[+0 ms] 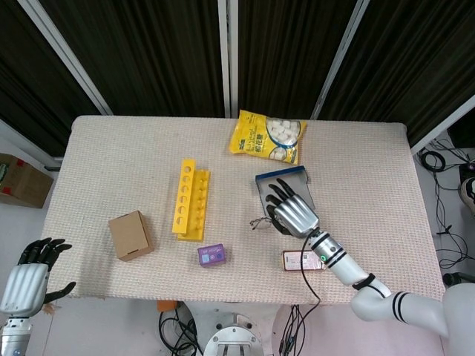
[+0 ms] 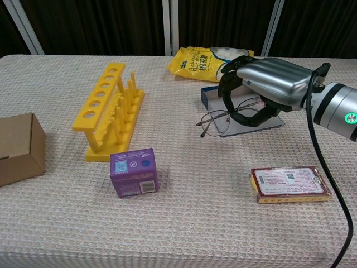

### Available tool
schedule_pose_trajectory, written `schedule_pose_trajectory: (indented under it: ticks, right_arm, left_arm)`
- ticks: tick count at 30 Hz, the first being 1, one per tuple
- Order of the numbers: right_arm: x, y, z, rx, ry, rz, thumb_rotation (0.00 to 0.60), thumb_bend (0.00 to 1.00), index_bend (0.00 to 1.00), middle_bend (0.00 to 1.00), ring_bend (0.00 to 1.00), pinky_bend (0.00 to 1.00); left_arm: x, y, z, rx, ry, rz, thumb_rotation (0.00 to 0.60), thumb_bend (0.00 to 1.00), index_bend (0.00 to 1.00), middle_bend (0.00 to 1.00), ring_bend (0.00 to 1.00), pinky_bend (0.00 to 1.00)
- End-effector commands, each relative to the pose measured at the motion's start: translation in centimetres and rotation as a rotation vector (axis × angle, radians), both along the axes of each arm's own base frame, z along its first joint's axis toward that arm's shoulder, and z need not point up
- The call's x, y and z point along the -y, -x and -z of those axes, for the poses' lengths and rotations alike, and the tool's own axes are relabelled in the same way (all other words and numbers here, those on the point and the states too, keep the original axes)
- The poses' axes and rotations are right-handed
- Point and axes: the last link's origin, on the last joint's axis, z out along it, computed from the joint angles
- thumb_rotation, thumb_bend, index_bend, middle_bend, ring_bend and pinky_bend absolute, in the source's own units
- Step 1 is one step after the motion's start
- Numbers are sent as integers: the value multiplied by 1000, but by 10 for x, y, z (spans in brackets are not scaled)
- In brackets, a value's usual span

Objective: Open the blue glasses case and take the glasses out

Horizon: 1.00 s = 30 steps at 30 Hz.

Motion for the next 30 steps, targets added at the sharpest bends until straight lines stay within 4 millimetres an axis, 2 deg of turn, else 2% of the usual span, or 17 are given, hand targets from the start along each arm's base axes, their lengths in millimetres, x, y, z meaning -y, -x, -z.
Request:
schedule_pose_trajectory:
  ticks: [1, 9, 13, 16, 17, 21, 26, 30]
  right_arm:
    - [-3, -19, 17, -11, -41, -38, 600, 474, 720, 323, 81, 2]
    - [0, -60, 64, 13, -76, -61, 600, 469, 719, 319, 81, 1]
    - [-1, -71, 80, 6, -78, -60, 600, 469, 711, 319, 80, 1]
    - [-3, -74, 87, -23, -76, -60, 600, 461, 651, 310, 79, 0]
    - [-4, -74, 89, -33, -70, -60, 600, 454, 598, 298, 79, 0]
    - [-4, -72, 86, -47, -39, -50, 600, 421, 364, 235, 70, 0]
    - [-4, -63, 66, -56, 4, -18, 600, 357, 83, 159, 34, 0]
    - [-3, -47, 33, -48, 67, 27, 600, 351, 46, 140, 24, 0]
  left_arm:
    - [0, 1, 0, 0, -1, -3, 600, 93, 270, 202, 120, 141]
    - [1, 1, -1, 2, -5, -3, 600, 93, 271, 201, 120, 141]
    - [3, 4, -1, 3, -2, -11, 600, 92, 271, 202, 120, 140]
    - [3, 5, -1, 5, -2, -13, 600, 93, 271, 201, 120, 140]
    - [3, 5, -1, 6, -3, -12, 600, 93, 270, 201, 120, 141]
    - [5, 7, -1, 8, -7, -14, 600, 93, 271, 202, 120, 141]
    - [4, 7, -2, 10, -9, -9, 600, 93, 271, 202, 120, 141]
    - [2, 6, -3, 6, -9, 4, 600, 93, 271, 201, 120, 141]
